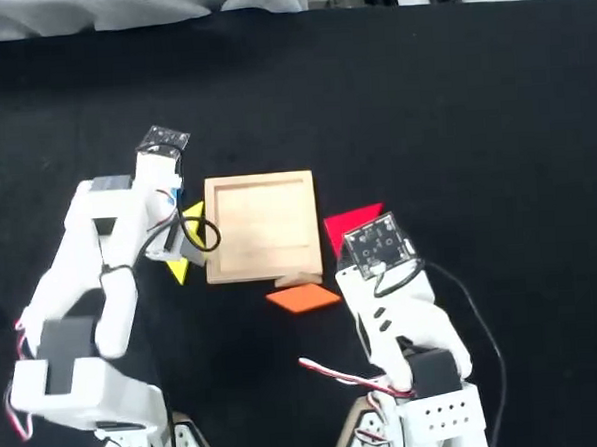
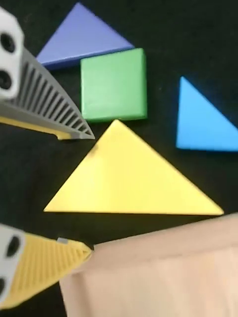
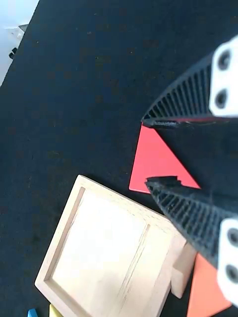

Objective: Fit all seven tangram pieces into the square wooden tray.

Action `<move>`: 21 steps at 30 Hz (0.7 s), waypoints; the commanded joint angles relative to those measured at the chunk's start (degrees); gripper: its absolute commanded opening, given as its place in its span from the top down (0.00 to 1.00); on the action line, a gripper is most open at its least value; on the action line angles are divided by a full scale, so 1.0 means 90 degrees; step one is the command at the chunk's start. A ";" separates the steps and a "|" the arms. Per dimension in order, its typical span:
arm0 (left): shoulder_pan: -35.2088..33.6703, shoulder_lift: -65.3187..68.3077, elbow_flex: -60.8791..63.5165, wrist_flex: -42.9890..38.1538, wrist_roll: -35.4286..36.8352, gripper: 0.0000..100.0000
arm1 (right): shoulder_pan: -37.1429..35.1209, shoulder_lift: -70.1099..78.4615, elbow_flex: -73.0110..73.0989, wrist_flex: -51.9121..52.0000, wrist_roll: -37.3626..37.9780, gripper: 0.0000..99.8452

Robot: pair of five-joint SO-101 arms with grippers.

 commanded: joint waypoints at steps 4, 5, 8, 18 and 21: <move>-0.0093 0.0342 -0.0630 -0.0068 -0.0234 0.68 | 0.0088 0.0737 0.0005 -0.0156 -0.0068 0.83; -0.0093 0.0313 -0.0630 -0.0068 -0.0234 0.68 | 0.0088 0.0737 0.0005 -0.0156 -0.0068 0.83; -0.0103 0.0195 -0.0630 -0.0068 -0.0205 0.68 | 0.0078 0.0737 0.0005 -0.0156 -0.0068 0.83; -0.0484 0.0322 -0.1206 -0.0039 -0.0195 0.68 | 0.0078 0.0737 0.0015 -0.0156 -0.0068 0.83; -0.0464 0.0479 -0.1245 -0.0088 -0.0205 0.68 | 0.0078 0.0737 0.0015 -0.0156 -0.0068 0.83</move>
